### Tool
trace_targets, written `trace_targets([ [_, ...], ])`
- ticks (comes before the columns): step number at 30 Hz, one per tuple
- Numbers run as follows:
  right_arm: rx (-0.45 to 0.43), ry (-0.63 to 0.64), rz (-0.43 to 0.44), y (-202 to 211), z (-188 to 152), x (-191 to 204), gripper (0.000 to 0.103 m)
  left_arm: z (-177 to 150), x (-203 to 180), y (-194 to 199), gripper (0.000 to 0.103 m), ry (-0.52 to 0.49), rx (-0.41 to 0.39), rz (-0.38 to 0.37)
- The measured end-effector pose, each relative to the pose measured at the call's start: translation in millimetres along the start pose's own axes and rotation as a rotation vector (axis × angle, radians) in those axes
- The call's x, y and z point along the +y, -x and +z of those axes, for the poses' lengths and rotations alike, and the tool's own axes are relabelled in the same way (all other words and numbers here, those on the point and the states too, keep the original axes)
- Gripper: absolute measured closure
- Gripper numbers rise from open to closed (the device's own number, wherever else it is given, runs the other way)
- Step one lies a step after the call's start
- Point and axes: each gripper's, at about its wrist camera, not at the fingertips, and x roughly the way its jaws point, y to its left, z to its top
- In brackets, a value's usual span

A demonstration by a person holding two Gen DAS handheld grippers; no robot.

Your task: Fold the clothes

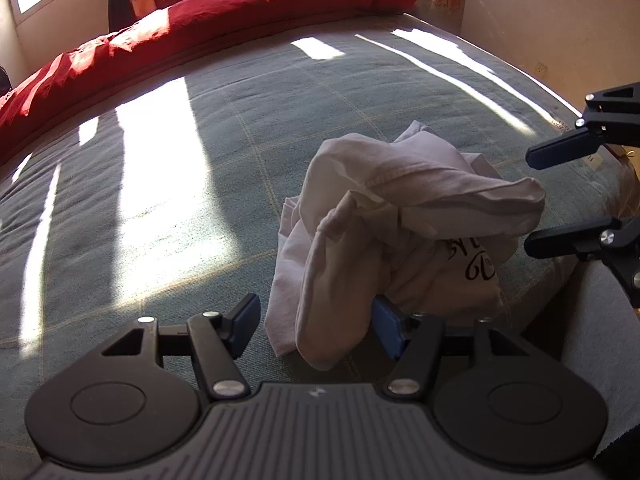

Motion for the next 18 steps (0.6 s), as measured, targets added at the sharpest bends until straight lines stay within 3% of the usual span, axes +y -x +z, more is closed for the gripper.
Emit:
trace_targets([
  [3, 0.018, 0.036, 0.010, -8, 1, 3, 0.046, 1, 3, -7, 0.042, 0.007, 0.010, 0.000],
  [6, 0.036, 0.073, 0.019, -16, 3, 5, 0.065, 3, 5, -15, 0.042, 0.014, 0.019, -0.001],
  [8, 0.067, 0.089, 0.015, -27, 3, 6, 0.091, 4, 7, -18, 0.042, 0.018, 0.019, -0.014],
  [9, 0.078, 0.091, 0.010, -31, 4, 7, 0.095, 4, 8, -19, 0.042, 0.018, 0.018, -0.020],
  [18, 0.031, 0.057, -0.013, -14, 18, -11, 0.095, 9, 17, -31, 0.042, -0.013, -0.035, -0.074],
])
